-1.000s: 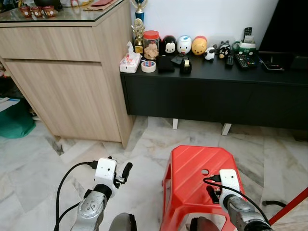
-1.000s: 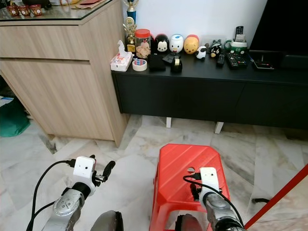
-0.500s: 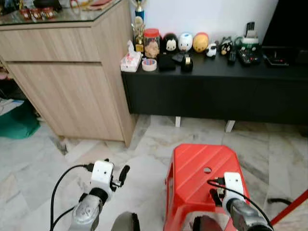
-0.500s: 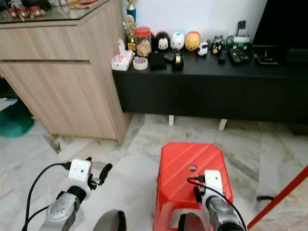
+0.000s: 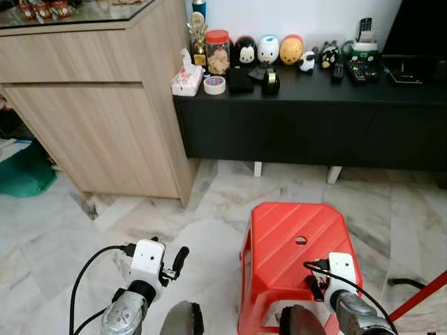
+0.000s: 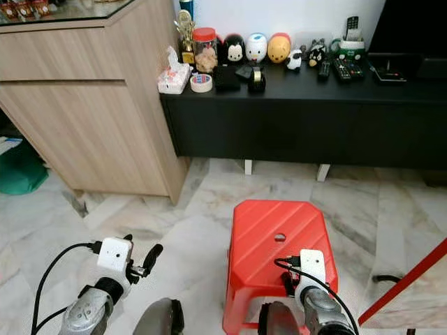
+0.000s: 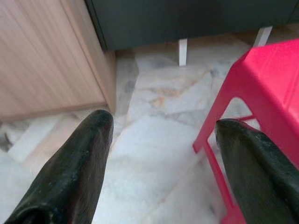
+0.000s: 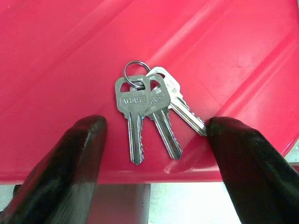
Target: Hang keys on a hook
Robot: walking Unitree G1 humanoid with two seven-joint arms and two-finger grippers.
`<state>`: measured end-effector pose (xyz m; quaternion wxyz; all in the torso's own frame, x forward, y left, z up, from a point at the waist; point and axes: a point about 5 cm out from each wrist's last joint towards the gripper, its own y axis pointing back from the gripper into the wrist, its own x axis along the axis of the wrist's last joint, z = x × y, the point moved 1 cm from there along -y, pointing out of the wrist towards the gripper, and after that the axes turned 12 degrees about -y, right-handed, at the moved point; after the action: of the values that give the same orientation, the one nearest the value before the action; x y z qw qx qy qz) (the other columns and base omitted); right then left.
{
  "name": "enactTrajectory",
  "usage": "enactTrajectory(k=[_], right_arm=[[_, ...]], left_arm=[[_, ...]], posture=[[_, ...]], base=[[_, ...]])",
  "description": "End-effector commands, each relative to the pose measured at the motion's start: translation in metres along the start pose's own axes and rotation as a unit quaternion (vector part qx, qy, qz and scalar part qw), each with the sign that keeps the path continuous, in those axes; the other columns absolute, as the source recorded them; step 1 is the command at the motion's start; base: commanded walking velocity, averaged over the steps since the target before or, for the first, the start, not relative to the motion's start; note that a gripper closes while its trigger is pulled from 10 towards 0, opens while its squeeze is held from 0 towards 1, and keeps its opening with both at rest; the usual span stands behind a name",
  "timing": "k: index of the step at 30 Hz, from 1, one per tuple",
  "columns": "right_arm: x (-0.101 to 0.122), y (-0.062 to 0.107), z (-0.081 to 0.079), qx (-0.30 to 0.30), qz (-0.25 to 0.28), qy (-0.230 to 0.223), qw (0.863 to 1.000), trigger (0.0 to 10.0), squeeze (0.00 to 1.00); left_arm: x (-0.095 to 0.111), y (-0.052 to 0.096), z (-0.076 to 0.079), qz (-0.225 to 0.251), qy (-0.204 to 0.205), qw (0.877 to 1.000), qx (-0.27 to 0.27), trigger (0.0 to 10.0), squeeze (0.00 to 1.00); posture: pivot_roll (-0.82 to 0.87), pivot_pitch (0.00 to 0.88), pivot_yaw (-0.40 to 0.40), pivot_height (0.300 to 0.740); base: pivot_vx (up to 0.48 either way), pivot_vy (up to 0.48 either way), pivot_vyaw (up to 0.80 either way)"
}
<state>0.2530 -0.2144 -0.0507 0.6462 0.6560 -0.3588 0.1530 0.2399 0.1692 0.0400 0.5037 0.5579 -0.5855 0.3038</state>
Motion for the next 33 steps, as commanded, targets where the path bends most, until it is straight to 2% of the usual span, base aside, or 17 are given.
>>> enactTrajectory(k=[1, 10, 22, 33], right_arm=[[-0.008, 0.001, 0.007, -0.011, -0.016, -0.011, 1.000, 0.0, 0.00], [-0.008, 0.000, -0.009, 0.010, -0.016, -0.012, 1.000, 0.0, 0.00], [-0.021, 0.001, -0.017, 0.022, -0.031, -0.006, 0.999, 0.0, 0.00], [-0.019, 0.000, -0.029, 0.044, -0.025, -0.006, 0.999, 0.0, 0.00]], left_arm=[[0.001, 0.002, -0.003, -0.002, -0.005, 1.000, 0.000, 10.0, 0.00], [0.002, -0.001, 0.000, -0.009, -0.004, 1.000, -0.002, 10.0, 0.00], [0.002, -0.008, 0.003, -0.010, 0.001, 1.000, -0.003, 10.0, 0.00], [0.005, -0.018, 0.003, -0.003, 0.003, 1.000, 0.001, 10.0, 0.00]], posture=[[0.10, 0.122, 0.058, 0.616], [0.08, 0.121, 0.051, 0.616], [0.07, 0.087, 0.034, 0.616], [0.05, 0.044, 0.023, 0.616]], base=[[0.000, 0.000, 0.00], [0.000, 0.000, 0.00], [0.000, 0.000, 0.00], [0.000, 0.000, 0.00]])
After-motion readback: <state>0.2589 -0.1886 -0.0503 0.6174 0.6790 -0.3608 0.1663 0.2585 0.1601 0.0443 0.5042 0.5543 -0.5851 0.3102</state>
